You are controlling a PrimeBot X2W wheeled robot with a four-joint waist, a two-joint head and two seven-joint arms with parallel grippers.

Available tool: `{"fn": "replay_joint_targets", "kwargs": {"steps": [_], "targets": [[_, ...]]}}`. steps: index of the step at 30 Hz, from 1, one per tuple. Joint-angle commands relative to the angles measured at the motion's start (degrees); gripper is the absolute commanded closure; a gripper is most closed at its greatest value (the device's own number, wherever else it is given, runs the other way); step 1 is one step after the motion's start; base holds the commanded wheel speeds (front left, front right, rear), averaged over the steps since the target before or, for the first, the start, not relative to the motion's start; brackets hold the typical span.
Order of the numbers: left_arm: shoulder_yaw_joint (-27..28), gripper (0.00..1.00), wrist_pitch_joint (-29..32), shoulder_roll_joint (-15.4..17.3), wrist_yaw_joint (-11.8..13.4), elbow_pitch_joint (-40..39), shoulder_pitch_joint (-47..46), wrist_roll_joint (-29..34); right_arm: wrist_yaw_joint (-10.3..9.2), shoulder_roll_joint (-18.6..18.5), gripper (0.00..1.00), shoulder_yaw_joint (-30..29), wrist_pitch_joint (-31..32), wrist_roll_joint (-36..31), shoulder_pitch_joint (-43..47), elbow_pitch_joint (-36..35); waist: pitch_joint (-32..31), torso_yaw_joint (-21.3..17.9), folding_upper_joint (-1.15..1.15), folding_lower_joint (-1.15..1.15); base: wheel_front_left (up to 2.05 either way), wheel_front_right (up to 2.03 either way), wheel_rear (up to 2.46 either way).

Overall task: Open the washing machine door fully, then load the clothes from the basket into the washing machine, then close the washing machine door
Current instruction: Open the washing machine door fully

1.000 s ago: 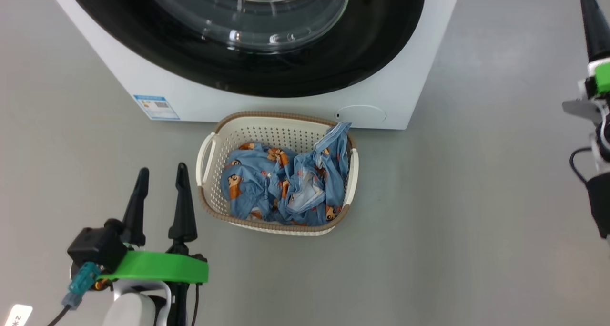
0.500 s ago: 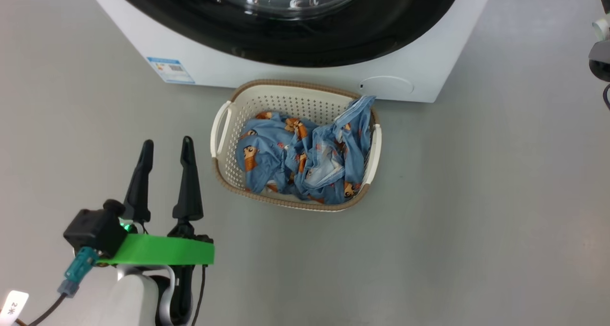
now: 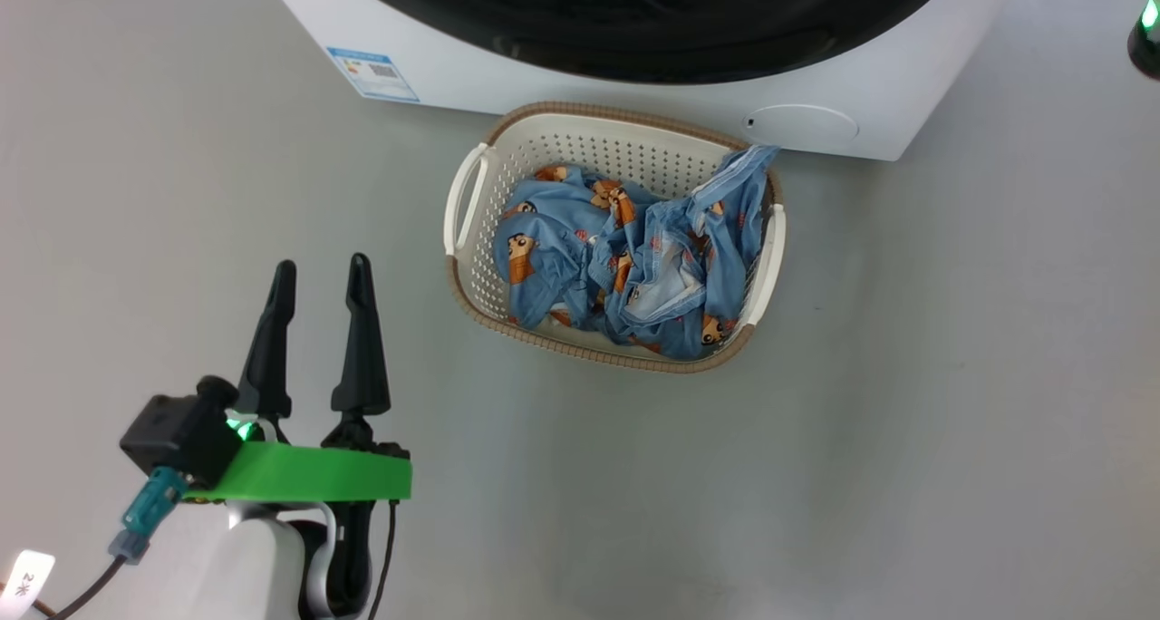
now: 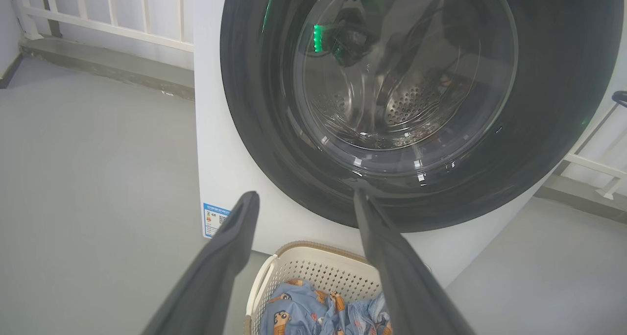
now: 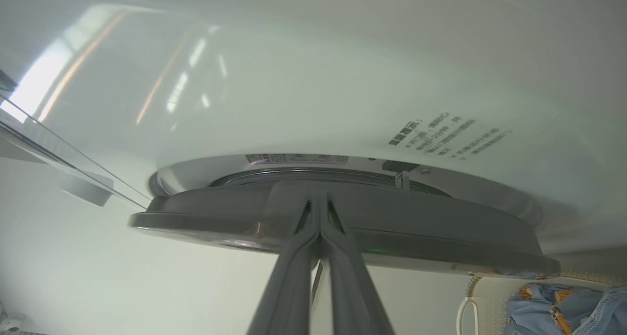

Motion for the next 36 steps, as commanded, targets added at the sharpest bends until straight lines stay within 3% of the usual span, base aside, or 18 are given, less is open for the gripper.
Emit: {"fn": "replay_joint_targets", "kwargs": {"steps": [1, 25, 36], "targets": [[1.24, 0.0, -0.37, 0.77, -0.1, -1.73, -1.4, -0.64, 0.26, 0.24, 1.0, 0.64, 0.99, 0.14, -2.49, -0.84, 0.9, 0.88, 0.0, 0.0, 0.0, 0.0, 0.0], [0.09, 0.0, -0.37, 0.76, 1.2, -3.46, -1.25, -4.27, 0.26, 0.06, 1.0, 4.51, 6.16, -2.76, -12.16, 5.98, 3.25, 4.31, 0.0, 0.0, 0.0, 0.0, 0.0], [0.74, 0.0, -0.37, 0.75, 1.54, -2.68, 0.08, -4.22, 0.26, 1.9, 1.0, 7.0, 10.97, -3.01, -7.99, 7.55, 0.31, 3.67, 0.0, 0.0, 0.0, 0.0, 0.0]]}}
